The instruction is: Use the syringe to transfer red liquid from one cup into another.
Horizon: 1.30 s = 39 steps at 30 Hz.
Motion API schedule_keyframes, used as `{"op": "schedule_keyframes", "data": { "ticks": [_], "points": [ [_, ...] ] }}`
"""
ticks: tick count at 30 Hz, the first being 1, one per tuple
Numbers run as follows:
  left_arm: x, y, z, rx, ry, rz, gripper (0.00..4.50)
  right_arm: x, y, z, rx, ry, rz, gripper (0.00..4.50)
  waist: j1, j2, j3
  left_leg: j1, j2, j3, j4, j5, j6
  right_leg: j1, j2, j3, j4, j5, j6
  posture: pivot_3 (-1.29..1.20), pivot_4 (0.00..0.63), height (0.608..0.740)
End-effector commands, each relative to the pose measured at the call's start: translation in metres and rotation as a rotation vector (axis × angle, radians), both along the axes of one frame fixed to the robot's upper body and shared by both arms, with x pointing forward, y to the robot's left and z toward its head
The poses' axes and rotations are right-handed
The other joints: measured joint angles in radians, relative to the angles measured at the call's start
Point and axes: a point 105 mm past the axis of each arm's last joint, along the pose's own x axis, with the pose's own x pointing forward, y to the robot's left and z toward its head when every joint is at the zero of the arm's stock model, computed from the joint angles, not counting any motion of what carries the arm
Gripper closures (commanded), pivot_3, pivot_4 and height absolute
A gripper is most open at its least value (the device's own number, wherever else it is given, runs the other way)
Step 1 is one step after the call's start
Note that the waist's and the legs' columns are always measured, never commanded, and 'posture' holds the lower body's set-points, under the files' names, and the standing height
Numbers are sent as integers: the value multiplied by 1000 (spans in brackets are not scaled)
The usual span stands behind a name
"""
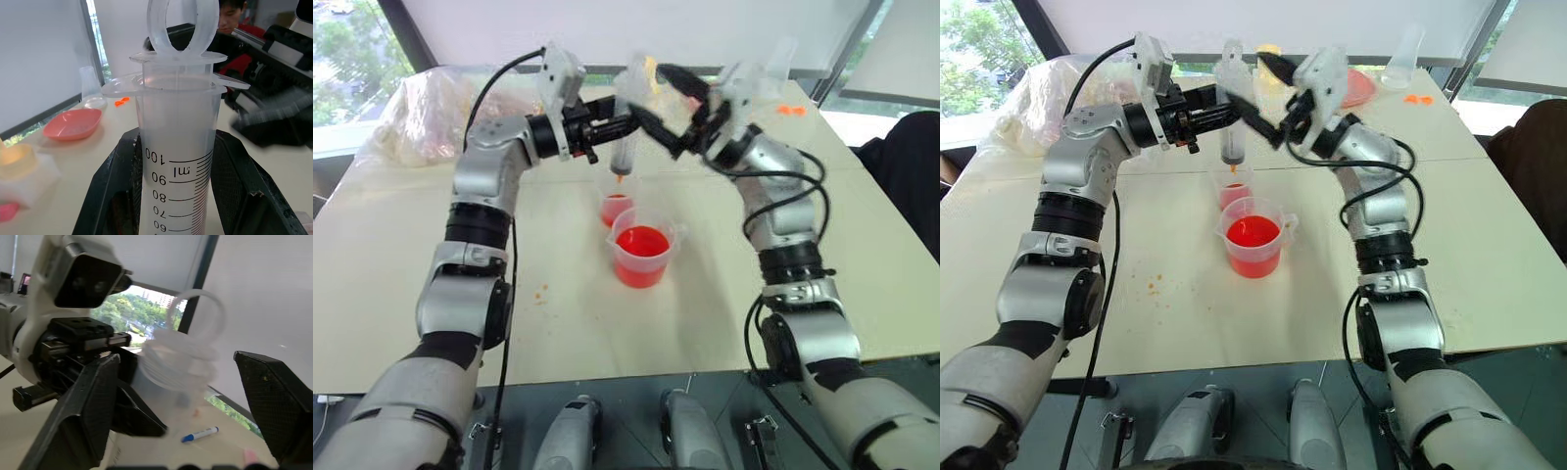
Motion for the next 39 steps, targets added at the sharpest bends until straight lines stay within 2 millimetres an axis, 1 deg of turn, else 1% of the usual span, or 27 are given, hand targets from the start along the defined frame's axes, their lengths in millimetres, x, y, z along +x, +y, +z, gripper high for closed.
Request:
{"op": "schedule_keyframes", "data": {
  "ticks": [1,2,3,5,6,8,9,10,11,12,13,14,15,16,17,18,19,20,22,24,25,27,29,31,36,37,39],
  "points": [
    [-2,27,46,-42,-104,112,3083,-24,-41,25,124,-23,-31,774,1,0,0,0,0,0,0,0,0,0,0,0,-1,0,0,0,150,740],
    [0,34,50,-39,-100,148,3083,-28,-46,25,129,-11,-31,774,-2,0,0,0,0,0,0,0,0,0,0,0,-1,0,0,0,150,740],
    [5,51,56,-42,-57,227,3083,-34,-54,23,122,5,-34,774,-6,0,0,0,0,0,-1,0,0,0,0,0,-1,0,0,0,150,740],
    [5,79,65,-70,83,321,3083,-48,-64,15,51,51,-15,774,-9,1,0,0,0,1,-1,0,0,-1,1,0,0,0,0,0,150,740],
    [2,88,67,-87,155,345,3083,-54,-65,9,2,73,0,774,-12,1,0,0,0,1,-1,0,0,-1,2,1,0,0,0,0,150,740],
    [-4,97,61,-80,297,382,3083,-66,-60,-2,-98,115,42,774,-15,1,0,1,0,2,-2,0,1,-1,2,1,1,0,0,0,150,740],
    [-8,99,53,-65,400,391,3083,-72,-56,-8,-146,136,75,774,-15,1,0,1,1,1,-1,-1,1,-1,3,1,4,-1,0,0,150,740],
    [-14,99,40,-40,519,396,3083,-80,-50,-14,-200,161,119,774,-13,1,0,1,1,2,0,-1,1,-1,3,2,6,-1,1,0,150,740],
    [-22,100,27,25,595,410,3083,-86,-45,-19,-245,182,160,774,-10,1,0,1,1,2,1,-1,1,0,2,2,6,-1,1,0,150,740],
    [-28,103,11,65,701,449,3083,-93,-39,-26,-296,203,207,774,-10,1,0,1,1,1,2,-1,1,0,2,1,8,-1,1,0,150,740],
    [-30,109,-2,69,805,493,3083,-99,-34,-31,-337,219,244,774,-9,1,0,1,1,1,2,-1,1,0,2,1,8,-1,1,0,150,740],
    [-28,118,-16,54,907,552,3083,-104,-29,-36,-373,230,275,774,-7,1,0,2,1,1,3,-1,1,0,2,2,9,-1,1,0,150,740],
    [-25,129,-34,63,982,639,3083,-109,-24,-41,-404,243,303,774,-6,0,0,2,1,1,3,-1,1,1,2,1,9,-2,2,0,150,740],
    [-24,140,-57,91,1040,731,3083,-115,-18,-50,-444,259,341,774,-6,0,0,2,1,0,4,-1,1,1,2,1,8,-2,2,0,150,740],
    [-24,149,-75,98,1088,792,3083,-122,-12,-58,-477,276,381,774,-6,1,0,3,1,0,4,-1,1,2,2,1,8,-2,2,0,150,740],
    [-24,152,-88,72,1126,812,3083,-128,-7,-66,-502,297,421,774,-6,1,0,7,2,0,3,-1,1,4,1,2,9,-2,1,0,150,740],
    [-24,150,-98,29,1153,806,3083,-133,-3,-74,-514,316,452,774,-7,0,0,10,2,0,1,-1,1,6,1,2,9,-2,1,0,150,740],
    [-24,148,-104,-8,1168,800,3083,-135,0,-78,-519,328,469,774,-5,-1,0,10,2,0,1,0,1,6,1,2,9,-2,1,0,150,740],
    [-28,143,-130,-66,1222,815,3083,-136,6,-88,-525,346,486,774,0,-3,1,8,2,0,3,0,-1,5,0,2,9,-2,1,0,150,740],
    [-34,137,-148,-110,1254,836,3083,-139,11,-93,-525,357,508,774,8,-4,0,6,2,-1,4,0,-1,3,-1,2,9,-1,0,0,150,740],
    [-36,133,-154,-139,1265,840,3083,-140,14,-94,-516,362,522,774,17,-3,0,6,1,-1,4,0,-1,3,-1,3,9,-1,0,0,150,740],
    [-40,127,-160,-186,1277,855,3083,-142,18,-97,-512,365,529,774,28,-2,-1,6,0,0,4,0,-2,3,-3,3,9,-1,0,0,150,740],
    [-43,123,-161,-219,1285,873,3083,-142,19,-100,-522,363,525,774,39,-3,-2,6,0,-1,4,0,-2,3,-3,2,9,-1,0,0,150,740],
    [-43,121,-165,-244,1319,883,3083,-140,23,-107,-546,364,513,774,48,-4,-2,6,-1,0,5,0,-2,4,-3,2,8,-1,1,0,150,740],
    [-43,119,-165,-270,1359,892,3083,-139,25,-113,-551,363,500,774,49,-4,-3,7,-2,0,4,0,-2,5,-3,2,8,-1,1,0,150,740],
    [-42,118,-163,-264,1362,887,2100,-138,26,-113,-543,366,491,737,50,-5,-3,7,-2,0,4,0,-2,5,-3,2,8,-1,1,0,150,740],
    [-41,118,-161,-254,1368,882,1356,-137,26,-114,-534,368,482,737,49,-5,-3,7,-2,0,4,0,-2,5,-3,2,8,-1,1,0,150,740]
  ]
}}
